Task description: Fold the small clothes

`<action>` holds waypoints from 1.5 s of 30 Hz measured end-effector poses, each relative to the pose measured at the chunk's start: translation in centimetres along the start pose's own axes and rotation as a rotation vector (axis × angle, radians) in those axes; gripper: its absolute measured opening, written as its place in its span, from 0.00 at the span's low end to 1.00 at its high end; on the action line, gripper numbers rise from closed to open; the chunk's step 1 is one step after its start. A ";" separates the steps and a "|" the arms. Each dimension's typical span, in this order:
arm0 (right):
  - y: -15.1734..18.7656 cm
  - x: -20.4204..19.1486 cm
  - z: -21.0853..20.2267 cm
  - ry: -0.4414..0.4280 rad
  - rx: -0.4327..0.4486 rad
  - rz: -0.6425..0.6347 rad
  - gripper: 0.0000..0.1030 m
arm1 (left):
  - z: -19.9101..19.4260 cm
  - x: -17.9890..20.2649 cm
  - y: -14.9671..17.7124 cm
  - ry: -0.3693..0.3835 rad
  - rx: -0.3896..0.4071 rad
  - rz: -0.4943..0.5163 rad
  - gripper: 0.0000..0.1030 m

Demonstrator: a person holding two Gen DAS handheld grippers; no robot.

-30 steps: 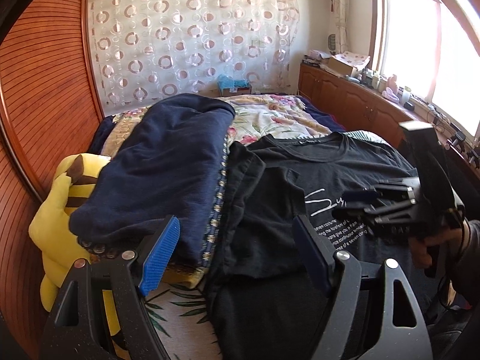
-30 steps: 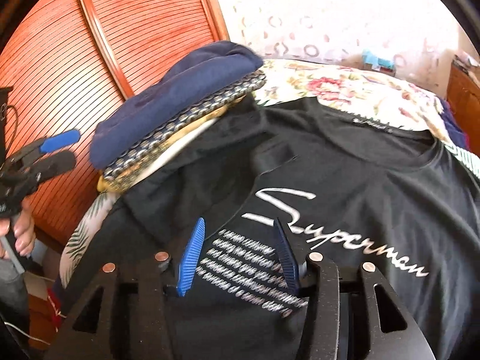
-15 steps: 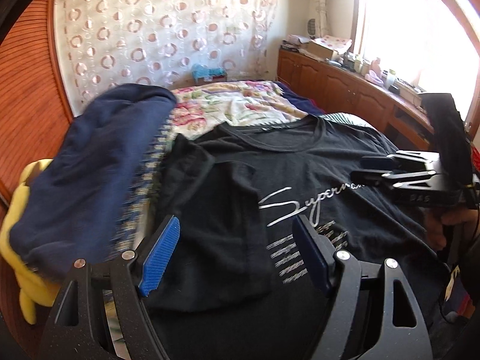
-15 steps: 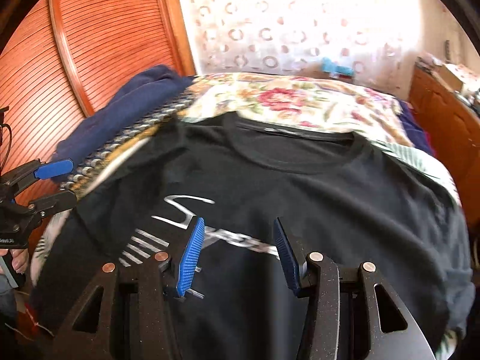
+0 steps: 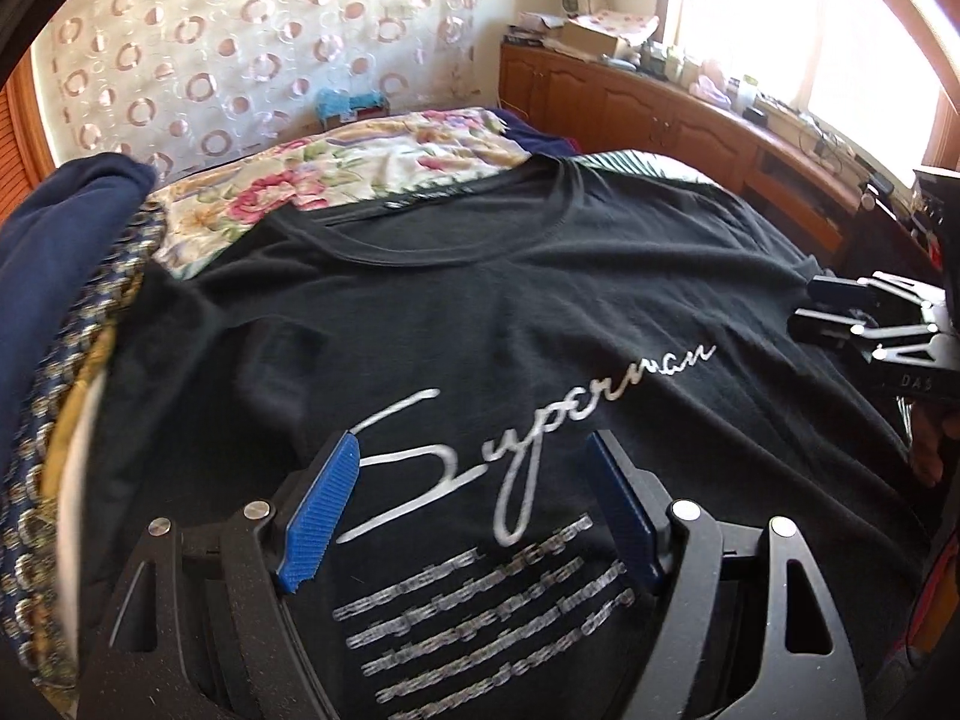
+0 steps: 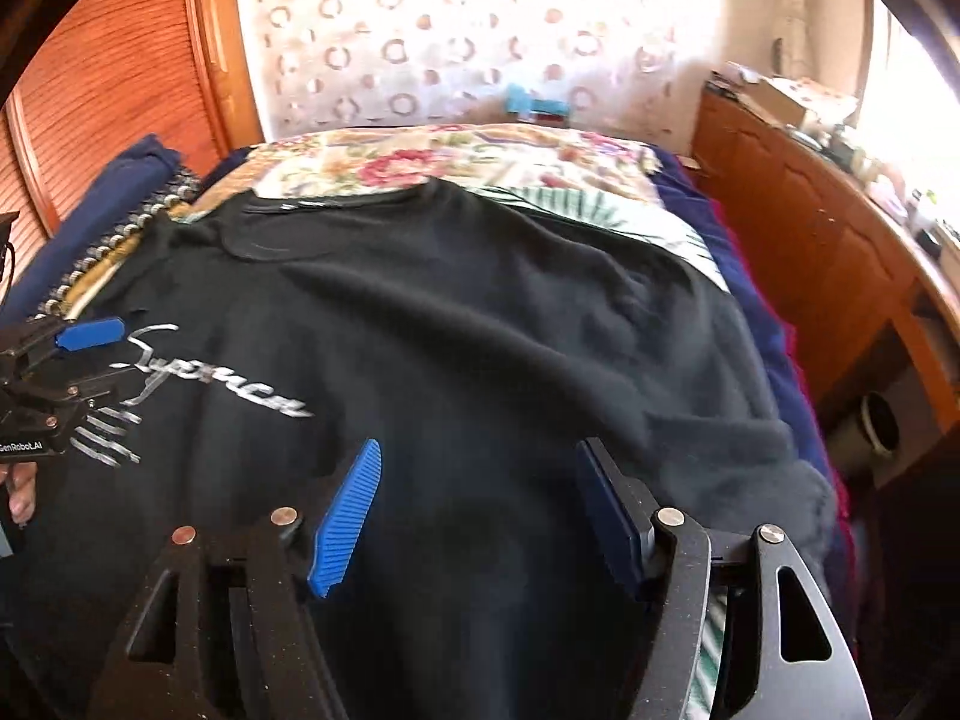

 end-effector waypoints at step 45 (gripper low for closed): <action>-2.0 8.8 -7.7 0.058 0.056 0.230 0.05 | -0.1 2.1 -0.9 -0.036 0.025 0.068 1.00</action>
Point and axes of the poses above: each gripper's, at about its wrist camera, not at the fingertips, and z roughly the way its jaws point, x to its right, y to its underside, the point moved 2 cm from there along z, roughly the way its jaws point, and after that the axes turned 15 degrees about z, right-handed, at the moved point
